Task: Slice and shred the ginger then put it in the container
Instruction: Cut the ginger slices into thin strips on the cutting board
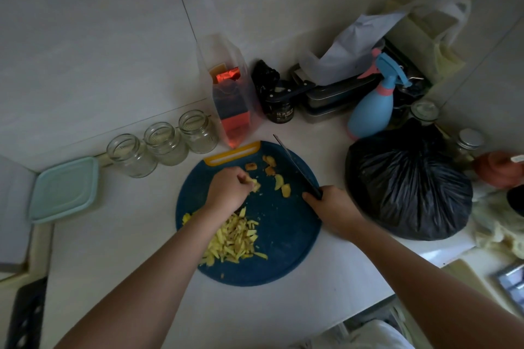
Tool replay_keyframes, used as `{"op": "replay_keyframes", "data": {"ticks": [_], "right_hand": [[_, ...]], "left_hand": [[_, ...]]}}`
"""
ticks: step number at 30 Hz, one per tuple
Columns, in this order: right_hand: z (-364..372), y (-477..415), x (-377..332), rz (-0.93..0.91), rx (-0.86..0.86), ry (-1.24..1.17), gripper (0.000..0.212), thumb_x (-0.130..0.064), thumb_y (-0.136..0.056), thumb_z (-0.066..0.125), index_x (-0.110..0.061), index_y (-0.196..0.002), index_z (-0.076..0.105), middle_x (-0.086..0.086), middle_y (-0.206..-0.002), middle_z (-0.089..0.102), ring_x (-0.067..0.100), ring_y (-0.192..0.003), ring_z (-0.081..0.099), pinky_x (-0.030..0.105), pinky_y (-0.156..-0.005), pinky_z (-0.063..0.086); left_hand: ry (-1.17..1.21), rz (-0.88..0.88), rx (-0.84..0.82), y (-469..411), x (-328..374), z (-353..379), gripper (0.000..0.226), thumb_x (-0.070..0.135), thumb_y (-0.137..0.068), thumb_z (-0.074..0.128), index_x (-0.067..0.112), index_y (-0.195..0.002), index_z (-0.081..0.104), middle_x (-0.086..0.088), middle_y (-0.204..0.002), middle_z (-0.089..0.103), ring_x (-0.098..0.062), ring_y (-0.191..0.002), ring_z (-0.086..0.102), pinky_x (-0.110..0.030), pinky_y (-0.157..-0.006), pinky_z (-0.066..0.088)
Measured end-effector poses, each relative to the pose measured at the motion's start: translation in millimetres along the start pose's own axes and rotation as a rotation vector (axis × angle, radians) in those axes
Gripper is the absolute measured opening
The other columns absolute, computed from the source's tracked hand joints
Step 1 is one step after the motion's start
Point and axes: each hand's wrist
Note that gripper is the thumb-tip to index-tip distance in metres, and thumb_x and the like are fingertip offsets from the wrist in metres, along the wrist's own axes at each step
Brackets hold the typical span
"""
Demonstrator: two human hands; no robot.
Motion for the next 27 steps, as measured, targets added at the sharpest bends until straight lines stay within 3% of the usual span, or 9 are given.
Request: {"op": "replay_keyframes", "data": {"ticks": [4, 11, 16, 19, 23, 27], "right_hand": [[0, 1, 0, -0.009, 0.005, 0.012, 0.040, -0.046, -0.096, 0.052, -0.008, -0.093, 0.065, 0.012, -0.089, 0.068, 0.020, -0.071, 0.062, 0.030, -0.059, 0.048], [0, -1, 1, -0.013, 0.017, 0.030, 0.044, -0.048, -0.095, 0.052, -0.006, -0.096, 0.066, 0.012, -0.089, 0.068, 0.024, -0.078, 0.065, 0.035, -0.064, 0.052], [1, 0, 0, -0.011, 0.024, 0.026, 0.045, -0.047, -0.096, 0.052, -0.004, -0.092, 0.066, 0.014, -0.087, 0.068, 0.021, -0.070, 0.061, 0.029, -0.057, 0.044], [1, 0, -1, -0.010, 0.024, 0.040, 0.046, -0.047, -0.096, 0.052, -0.003, -0.092, 0.065, 0.014, -0.087, 0.067, 0.020, -0.068, 0.058, 0.028, -0.056, 0.043], [0, 0, -1, -0.019, 0.016, 0.049, 0.044, -0.046, -0.097, 0.051, -0.005, -0.095, 0.066, 0.014, -0.089, 0.068, 0.024, -0.074, 0.063, 0.031, -0.060, 0.047], [0, 1, 0, -0.018, 0.014, 0.039, 0.044, -0.047, -0.096, 0.051, -0.006, -0.099, 0.066, 0.012, -0.091, 0.069, 0.024, -0.080, 0.066, 0.035, -0.067, 0.053]], "left_hand": [[-0.093, 0.050, -0.045, -4, 0, 0, 0.009, 0.020, -0.086, 0.069, 0.016, -0.085, 0.061, 0.000, -0.086, 0.063, -0.019, -0.087, 0.063, -0.024, -0.070, 0.043], [-0.165, 0.116, -0.127, -6, -11, -7, 0.010, 0.013, -0.083, 0.072, 0.007, -0.090, 0.070, -0.005, -0.105, 0.068, -0.018, -0.100, 0.063, -0.022, -0.078, 0.045], [-0.237, 0.263, -0.234, -9, -7, -17, 0.007, 0.011, -0.083, 0.072, 0.009, -0.089, 0.070, -0.006, -0.097, 0.069, -0.020, -0.091, 0.064, -0.035, -0.083, 0.051], [-0.339, 0.338, -0.314, -13, -1, -19, 0.009, 0.011, -0.086, 0.068, 0.009, -0.094, 0.069, -0.007, -0.097, 0.067, -0.019, -0.091, 0.063, -0.028, -0.077, 0.048], [-0.462, 0.393, -0.351, -19, 7, -18, 0.023, 0.009, -0.085, 0.068, 0.007, -0.108, 0.066, -0.009, -0.119, 0.056, -0.021, -0.106, 0.055, -0.018, -0.071, 0.031], [-0.526, 0.402, -0.384, -24, 5, -16, 0.034, 0.009, -0.083, 0.070, 0.009, -0.115, 0.062, -0.008, -0.120, 0.057, -0.021, -0.106, 0.055, -0.023, -0.079, 0.038]]}}
Point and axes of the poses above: each hand's wrist, its own y-axis away from the middle knuckle, its own z-axis out of the palm, x = y × z
